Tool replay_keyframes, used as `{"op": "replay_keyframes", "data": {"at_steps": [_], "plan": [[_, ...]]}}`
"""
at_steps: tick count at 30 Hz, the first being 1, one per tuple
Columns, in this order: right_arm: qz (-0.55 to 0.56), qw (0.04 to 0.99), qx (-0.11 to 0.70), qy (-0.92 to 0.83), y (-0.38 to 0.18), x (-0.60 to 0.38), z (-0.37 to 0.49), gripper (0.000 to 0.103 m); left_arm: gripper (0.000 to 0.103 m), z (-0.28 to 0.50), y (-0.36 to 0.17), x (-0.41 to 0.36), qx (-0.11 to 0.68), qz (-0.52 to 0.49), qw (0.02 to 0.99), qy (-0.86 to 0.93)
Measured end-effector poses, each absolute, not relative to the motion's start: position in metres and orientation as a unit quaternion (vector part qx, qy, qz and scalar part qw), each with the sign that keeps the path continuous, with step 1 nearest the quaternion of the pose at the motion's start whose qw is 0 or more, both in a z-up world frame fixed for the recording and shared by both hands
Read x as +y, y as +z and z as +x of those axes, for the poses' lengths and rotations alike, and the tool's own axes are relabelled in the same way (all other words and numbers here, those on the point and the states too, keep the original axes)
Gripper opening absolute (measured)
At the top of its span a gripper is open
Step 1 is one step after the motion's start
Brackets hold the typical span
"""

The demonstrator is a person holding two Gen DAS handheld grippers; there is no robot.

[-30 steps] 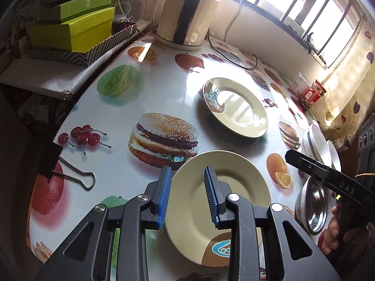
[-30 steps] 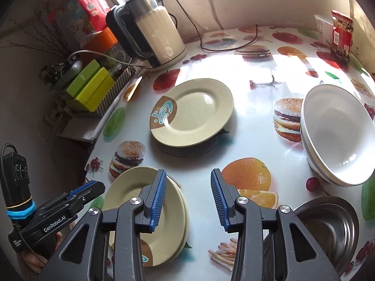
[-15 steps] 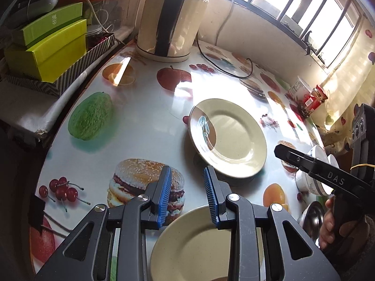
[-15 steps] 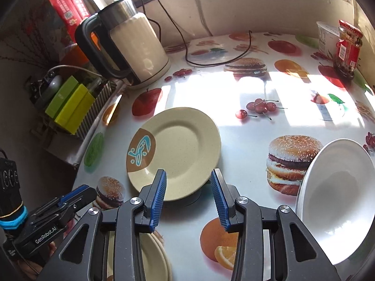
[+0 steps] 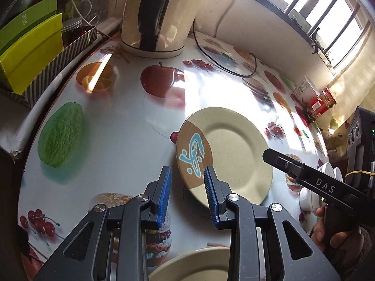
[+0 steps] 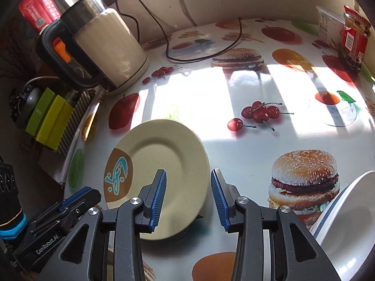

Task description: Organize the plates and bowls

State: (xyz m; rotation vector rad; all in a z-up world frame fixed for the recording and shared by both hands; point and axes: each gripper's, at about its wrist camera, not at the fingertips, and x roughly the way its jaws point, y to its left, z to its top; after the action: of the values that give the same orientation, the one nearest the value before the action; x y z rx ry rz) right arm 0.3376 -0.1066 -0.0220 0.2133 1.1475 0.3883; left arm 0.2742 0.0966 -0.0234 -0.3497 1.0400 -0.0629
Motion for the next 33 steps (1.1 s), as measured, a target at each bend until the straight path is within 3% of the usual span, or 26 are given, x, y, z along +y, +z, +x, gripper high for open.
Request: {"op": "replay_keyframes", "data": {"at_steps": [26,33], "plan": [[0.114,0.8,0.559,0.189,-0.041,-0.1,0.352,0.04,0.03,0.296,-0.04,0.093,0.512,-0.178,0.84,-0.03],[0.106,0.803,0.558,0.184,-0.041,-0.101,0.352,0.033,0.027,0.297,-0.041,0.094,0.513,-0.176,0.84,-0.024]]}}
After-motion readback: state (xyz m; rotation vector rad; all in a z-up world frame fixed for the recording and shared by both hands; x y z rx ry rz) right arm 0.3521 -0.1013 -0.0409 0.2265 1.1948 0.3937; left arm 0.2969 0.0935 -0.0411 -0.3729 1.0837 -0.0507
